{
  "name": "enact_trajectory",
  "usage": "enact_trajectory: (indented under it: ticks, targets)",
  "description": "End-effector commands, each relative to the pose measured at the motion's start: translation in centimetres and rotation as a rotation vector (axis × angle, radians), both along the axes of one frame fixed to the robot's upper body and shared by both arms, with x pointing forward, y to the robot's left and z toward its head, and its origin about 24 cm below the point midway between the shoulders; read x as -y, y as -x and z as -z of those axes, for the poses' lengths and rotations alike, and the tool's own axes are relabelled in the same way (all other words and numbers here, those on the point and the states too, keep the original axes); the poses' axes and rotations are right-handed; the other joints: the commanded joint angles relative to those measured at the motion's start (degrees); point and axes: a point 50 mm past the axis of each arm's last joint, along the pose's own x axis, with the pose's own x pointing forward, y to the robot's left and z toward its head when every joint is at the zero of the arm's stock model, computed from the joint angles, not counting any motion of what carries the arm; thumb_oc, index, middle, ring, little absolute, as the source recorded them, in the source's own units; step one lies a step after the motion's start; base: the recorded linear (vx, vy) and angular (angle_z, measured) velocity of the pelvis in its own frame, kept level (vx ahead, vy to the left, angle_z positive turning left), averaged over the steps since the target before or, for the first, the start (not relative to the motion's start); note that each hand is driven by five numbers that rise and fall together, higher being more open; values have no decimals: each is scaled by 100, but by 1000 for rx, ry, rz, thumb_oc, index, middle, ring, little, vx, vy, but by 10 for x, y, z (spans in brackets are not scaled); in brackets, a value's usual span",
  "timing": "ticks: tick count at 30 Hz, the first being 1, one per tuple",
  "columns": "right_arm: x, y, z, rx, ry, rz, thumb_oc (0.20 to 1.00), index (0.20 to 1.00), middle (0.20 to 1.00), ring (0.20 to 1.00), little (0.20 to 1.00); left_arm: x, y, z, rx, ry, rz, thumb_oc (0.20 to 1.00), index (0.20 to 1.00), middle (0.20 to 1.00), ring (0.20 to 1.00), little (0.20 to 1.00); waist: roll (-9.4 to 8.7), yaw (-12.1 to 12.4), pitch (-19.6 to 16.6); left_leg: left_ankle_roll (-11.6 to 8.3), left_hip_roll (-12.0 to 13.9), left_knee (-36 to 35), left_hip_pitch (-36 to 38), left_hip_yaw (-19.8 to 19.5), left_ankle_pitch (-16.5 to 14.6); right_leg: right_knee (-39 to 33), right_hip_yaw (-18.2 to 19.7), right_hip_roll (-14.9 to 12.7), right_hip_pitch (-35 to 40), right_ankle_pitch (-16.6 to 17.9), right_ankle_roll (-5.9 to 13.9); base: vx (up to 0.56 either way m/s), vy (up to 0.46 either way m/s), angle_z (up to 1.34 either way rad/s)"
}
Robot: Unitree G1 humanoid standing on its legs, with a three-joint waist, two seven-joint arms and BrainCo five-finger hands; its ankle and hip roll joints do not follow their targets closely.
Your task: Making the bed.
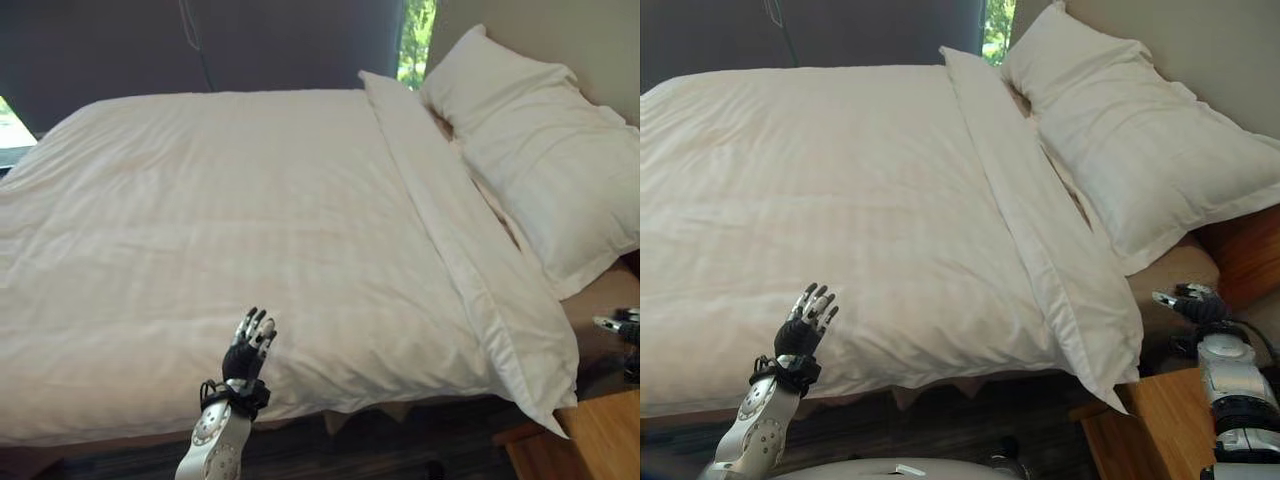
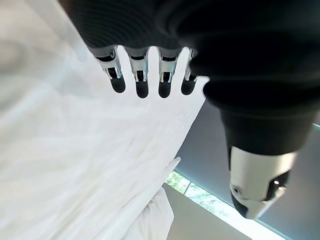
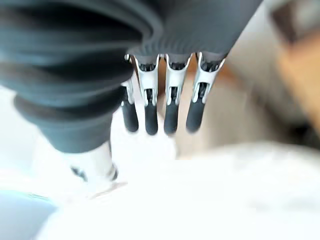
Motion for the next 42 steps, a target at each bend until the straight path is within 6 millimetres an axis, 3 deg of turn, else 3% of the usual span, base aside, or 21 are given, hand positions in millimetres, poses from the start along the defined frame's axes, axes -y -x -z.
enact_trajectory:
  ticks: [1, 4, 6, 14, 18, 21, 28, 32, 34, 35, 36, 42]
  targets:
    - [-10, -42, -57, 476, -201, 4, 200, 200, 200, 200, 200, 10, -18, -26, 151, -24, 63, 1000, 1000, 1000, 1000, 1000, -12, 181, 151, -69, 101, 77, 207, 1, -641, 88, -546, 302, 184, -787, -307, 43, -12, 5]
    - [-34, -64, -72, 800, -495, 69, 200, 200, 200, 200, 200, 17, -16, -22, 143, -24, 102, 1000, 1000, 1000, 1000, 1000, 124, 368, 86, -49, 55, 77, 232, -107, -665, 88, -611, 275, 288, -840, -308, 70, 3, 4]
    - [-40, -71, -71, 841, -565, 107, 200, 200, 200, 200, 200, 20, -15, -22, 152, -31, 126, 1000, 1000, 1000, 1000, 1000, 150, 471, 71, -41, 35, 77, 240, -148, -670, 88, -656, 265, 332, -845, -297, 67, 4, 16]
    - [-44, -87, -68, 824, -651, 214, 200, 200, 200, 200, 200, 28, -12, -23, 153, -78, 181, 1000, 1000, 1000, 1000, 1000, 215, 822, 192, -53, -29, 77, -93, -388, -566, 88, -819, 224, 182, -819, -269, 13, -26, 24]
    - [-46, -93, -73, 815, -653, 242, 200, 200, 200, 200, 200, 26, -13, -19, 130, -97, 181, 1000, 1000, 1000, 1000, 1000, 381, 905, 490, -65, -83, 77, -480, -470, -447, 88, -821, 145, -185, -754, -258, -117, -13, 19]
    - [-50, -90, -59, 780, -684, 295, 200, 200, 200, 200, 200, 22, -7, -13, 97, -93, 154, 1000, 1000, 1000, 1000, 1000, 511, 882, 574, -75, -105, 77, -662, -446, -390, 88, -802, 91, -407, -718, -245, -47, 6, 12]
    - [-75, -60, 16, 563, -745, 387, 200, 200, 200, 200, 200, 13, 5, 2, 20, -89, 110, 1000, 1000, 1000, 1000, 1000, 600, 752, 617, -33, -113, 77, -697, -421, -413, 88, -745, 91, -412, -740, -252, 0, 9, -2]
    - [-75, -43, 37, 511, -763, 444, 200, 200, 200, 200, 200, 14, 4, 1, 17, -90, 112, 1000, 1000, 1000, 1000, 1000, 571, 686, 612, -21, -120, 77, -644, -434, -452, 88, -745, 75, -350, -742, -249, 0, 0, 0]
    - [-68, -20, 58, 453, -765, 512, 200, 200, 200, 200, 200, 15, 4, 0, 18, -89, 116, 1000, 1000, 1000, 1000, 1000, 505, 564, 570, -1, -146, 77, -550, -458, -517, 88, -722, 78, -259, -739, -251, 31, 11, 2]
    - [-68, -19, 58, 452, -765, 513, 200, 200, 200, 200, 200, 15, 4, 0, 16, -89, 117, 1000, 1000, 1000, 1000, 1000, 503, 565, 572, 0, -149, 77, -541, -461, -520, 88, -726, 75, -247, -741, -248, 38, -12, 0]
    - [-57, 5, 73, 412, -761, 593, 200, 200, 200, 200, 200, 15, 3, -2, 24, -95, 123, 1000, 1000, 1000, 1000, 1000, 421, 452, 546, 18, -156, 77, -472, -485, -578, 88, -698, 77, -183, -734, -243, 0, 0, 0]
    - [-37, 29, 78, 409, -721, 670, 200, 200, 200, 200, 200, 15, 5, -1, 19, -111, 134, 1000, 1000, 1000, 1000, 1000, 390, 249, 553, 53, -207, 77, -344, -419, -667, 88, -597, 52, -171, -706, -220, 11, 5, -4]
